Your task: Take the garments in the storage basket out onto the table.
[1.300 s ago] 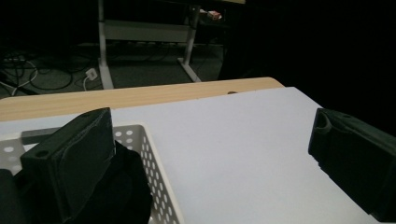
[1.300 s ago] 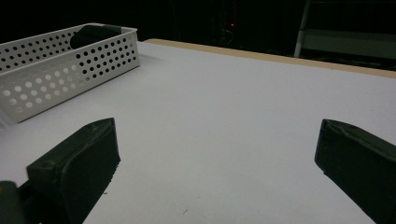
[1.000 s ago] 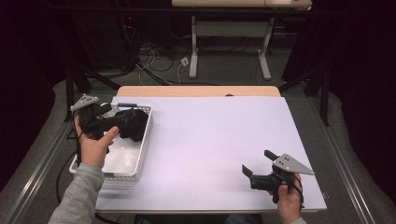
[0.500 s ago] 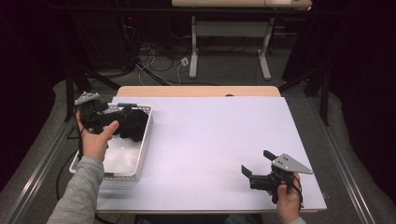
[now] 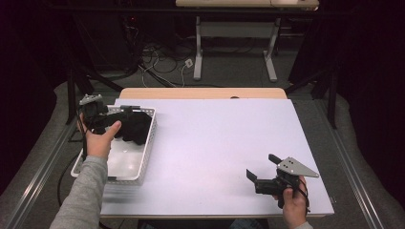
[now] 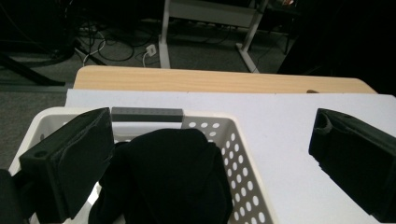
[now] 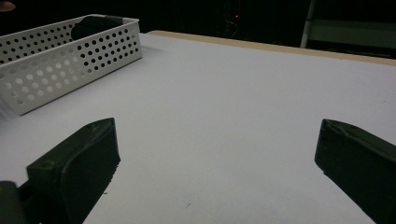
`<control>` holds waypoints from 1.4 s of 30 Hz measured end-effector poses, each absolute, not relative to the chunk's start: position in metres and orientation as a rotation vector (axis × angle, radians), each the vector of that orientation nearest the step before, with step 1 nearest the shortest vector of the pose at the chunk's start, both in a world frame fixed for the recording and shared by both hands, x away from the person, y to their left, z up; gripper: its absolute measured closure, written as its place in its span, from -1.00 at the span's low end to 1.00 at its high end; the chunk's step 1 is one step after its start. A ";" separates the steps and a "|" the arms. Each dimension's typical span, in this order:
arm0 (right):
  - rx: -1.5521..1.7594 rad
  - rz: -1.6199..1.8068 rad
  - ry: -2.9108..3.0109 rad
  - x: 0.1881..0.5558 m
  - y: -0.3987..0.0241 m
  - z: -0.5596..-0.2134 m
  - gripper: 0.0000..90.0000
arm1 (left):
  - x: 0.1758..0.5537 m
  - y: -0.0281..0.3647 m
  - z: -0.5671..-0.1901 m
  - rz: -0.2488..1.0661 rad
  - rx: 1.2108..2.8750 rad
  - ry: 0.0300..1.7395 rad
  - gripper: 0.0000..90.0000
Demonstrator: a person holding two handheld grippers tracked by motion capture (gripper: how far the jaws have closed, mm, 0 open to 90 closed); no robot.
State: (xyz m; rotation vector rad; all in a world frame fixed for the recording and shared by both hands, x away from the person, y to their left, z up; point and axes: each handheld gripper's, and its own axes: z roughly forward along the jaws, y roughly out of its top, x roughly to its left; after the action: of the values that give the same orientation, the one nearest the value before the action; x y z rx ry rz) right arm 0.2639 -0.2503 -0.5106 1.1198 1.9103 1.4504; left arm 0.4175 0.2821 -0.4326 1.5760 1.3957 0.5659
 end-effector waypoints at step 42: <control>1.108 1.436 1.959 0.267 -0.247 -0.516 -1.00 | 0.464 0.292 -0.484 0.513 1.643 1.542 -0.99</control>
State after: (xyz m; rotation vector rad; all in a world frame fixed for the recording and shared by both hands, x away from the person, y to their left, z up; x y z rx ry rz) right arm 0.2671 -0.2465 -0.5157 1.1084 1.9593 1.4364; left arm 0.4642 0.2924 -0.4838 1.6432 1.5423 0.5127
